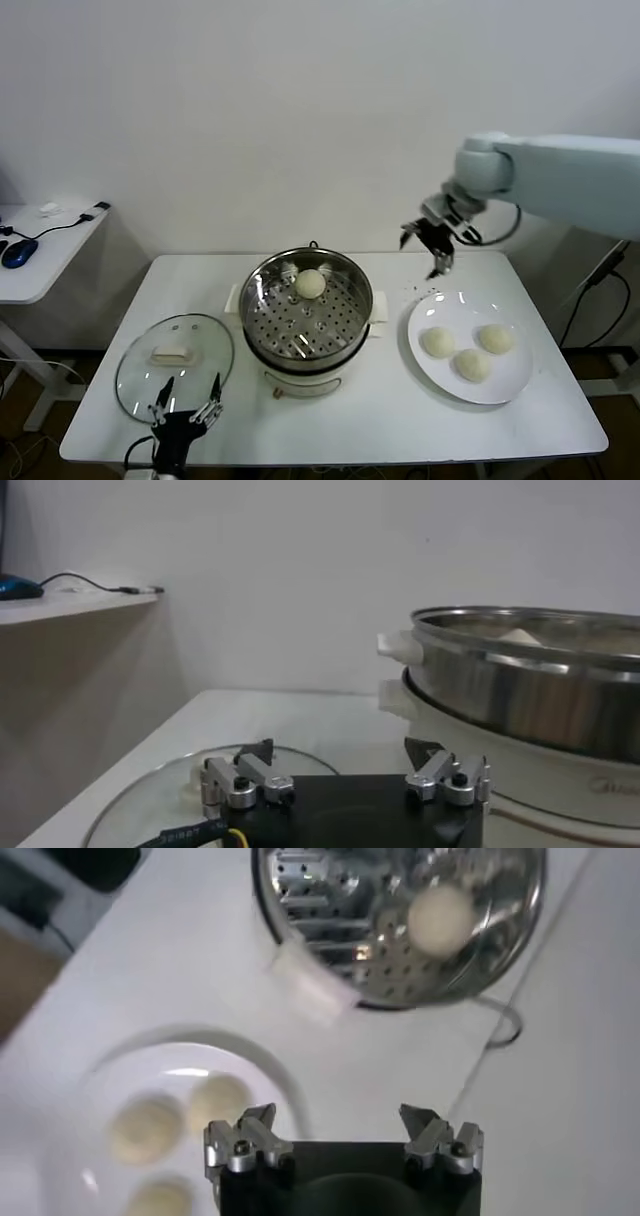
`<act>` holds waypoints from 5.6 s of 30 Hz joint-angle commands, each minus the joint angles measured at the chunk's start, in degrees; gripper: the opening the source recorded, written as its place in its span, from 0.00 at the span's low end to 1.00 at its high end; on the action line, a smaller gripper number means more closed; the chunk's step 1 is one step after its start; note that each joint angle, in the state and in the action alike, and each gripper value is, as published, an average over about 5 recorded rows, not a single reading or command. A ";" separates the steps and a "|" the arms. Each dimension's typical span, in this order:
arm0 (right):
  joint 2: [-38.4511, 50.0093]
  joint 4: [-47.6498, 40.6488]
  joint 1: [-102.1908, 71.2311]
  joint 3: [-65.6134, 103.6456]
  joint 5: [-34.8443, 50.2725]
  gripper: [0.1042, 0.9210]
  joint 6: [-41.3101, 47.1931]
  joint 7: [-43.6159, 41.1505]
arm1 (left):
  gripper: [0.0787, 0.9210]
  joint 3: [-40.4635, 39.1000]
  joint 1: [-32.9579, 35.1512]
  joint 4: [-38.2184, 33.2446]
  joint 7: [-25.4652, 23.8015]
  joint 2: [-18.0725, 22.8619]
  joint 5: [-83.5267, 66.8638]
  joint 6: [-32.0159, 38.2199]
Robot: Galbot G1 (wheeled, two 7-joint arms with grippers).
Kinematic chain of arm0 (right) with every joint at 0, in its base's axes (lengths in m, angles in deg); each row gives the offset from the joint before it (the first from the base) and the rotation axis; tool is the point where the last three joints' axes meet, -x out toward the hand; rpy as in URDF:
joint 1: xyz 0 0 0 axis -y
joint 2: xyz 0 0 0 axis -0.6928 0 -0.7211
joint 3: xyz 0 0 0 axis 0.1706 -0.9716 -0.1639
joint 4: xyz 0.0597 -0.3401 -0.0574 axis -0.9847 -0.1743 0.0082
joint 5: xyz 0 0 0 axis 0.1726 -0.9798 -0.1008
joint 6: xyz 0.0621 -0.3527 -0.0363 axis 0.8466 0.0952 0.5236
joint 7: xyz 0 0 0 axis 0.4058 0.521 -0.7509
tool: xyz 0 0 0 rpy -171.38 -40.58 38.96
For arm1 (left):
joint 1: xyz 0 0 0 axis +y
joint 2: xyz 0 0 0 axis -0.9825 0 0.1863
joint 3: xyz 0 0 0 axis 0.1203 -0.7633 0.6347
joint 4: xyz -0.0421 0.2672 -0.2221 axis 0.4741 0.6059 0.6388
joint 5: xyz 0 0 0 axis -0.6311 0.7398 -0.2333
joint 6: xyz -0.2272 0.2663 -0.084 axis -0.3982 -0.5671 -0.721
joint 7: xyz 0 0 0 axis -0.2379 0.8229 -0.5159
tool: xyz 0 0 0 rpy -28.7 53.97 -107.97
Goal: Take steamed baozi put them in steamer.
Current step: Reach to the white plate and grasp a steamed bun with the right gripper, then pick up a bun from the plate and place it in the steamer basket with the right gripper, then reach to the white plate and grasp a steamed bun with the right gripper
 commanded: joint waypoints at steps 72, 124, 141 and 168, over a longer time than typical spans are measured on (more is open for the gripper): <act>-35.32 -1.07 -1.88 15.79 37.87 0.59 28.96 15.37 | 0.88 -0.57 -1.12 -0.52 -0.20 -0.35 0.46 -0.85; 2.14 1.76 10.76 -1.07 12.39 0.88 9.73 -7.17 | 0.88 -0.63 -1.85 -0.06 -0.32 -0.92 0.65 -0.82; 15.91 1.19 -16.28 3.76 -6.90 0.88 12.24 -1.21 | 0.88 -0.05 -1.36 0.22 -0.29 0.11 1.02 -0.80; 10.98 -5.95 -35.41 21.76 -9.34 0.88 18.54 4.97 | 0.88 -0.36 -0.39 0.63 -0.16 0.24 1.32 -0.10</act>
